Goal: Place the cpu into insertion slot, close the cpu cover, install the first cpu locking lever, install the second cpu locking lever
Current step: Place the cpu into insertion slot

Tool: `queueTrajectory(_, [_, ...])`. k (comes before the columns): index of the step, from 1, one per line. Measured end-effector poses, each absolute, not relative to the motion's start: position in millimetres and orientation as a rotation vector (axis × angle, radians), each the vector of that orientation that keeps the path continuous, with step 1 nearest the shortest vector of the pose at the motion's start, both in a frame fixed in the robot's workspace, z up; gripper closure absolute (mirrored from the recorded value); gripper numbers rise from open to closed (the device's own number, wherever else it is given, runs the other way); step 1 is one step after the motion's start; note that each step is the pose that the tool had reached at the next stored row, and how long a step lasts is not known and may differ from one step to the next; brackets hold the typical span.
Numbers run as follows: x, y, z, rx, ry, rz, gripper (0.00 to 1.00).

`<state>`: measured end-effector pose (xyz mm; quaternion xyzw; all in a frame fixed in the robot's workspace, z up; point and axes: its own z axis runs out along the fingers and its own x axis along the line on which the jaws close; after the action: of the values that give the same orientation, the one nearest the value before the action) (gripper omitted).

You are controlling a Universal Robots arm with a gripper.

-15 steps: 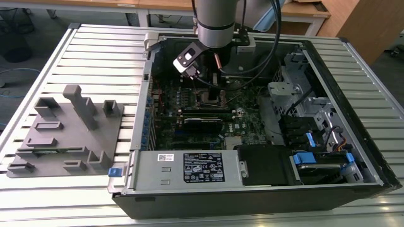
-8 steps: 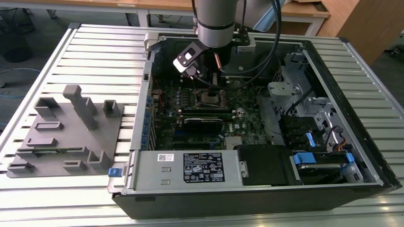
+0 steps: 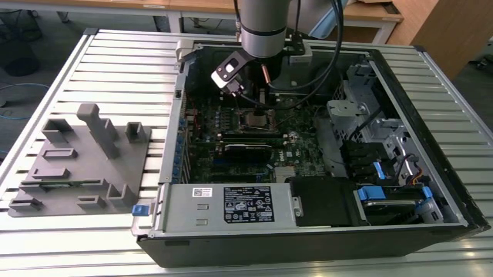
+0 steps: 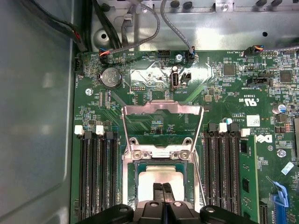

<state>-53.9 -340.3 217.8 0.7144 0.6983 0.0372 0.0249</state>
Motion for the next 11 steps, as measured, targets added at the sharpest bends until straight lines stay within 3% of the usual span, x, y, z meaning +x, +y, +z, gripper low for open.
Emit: queueTrajectory(11, [-53.7, -340.3, 217.9, 2.222, 2.171, 0.09, 0.89])
